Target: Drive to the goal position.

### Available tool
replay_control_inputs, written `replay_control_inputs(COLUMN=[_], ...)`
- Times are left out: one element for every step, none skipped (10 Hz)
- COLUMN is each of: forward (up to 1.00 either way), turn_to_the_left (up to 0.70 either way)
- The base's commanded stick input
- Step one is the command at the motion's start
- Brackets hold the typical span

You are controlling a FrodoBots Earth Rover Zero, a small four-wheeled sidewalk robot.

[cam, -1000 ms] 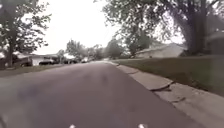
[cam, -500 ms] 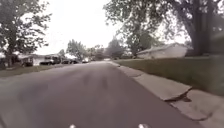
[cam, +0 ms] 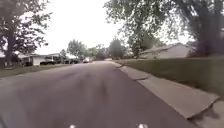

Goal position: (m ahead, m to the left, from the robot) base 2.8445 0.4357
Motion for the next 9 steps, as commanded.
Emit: replay_control_inputs(forward=[1.00,1.00,1.00,1.00,1.00,1.00,1.00,1.00,1.00], turn_to_the_left=[-0.38,-0.39,-0.39,-0.14,0.00,0.00,0.00,0.00,0.00])
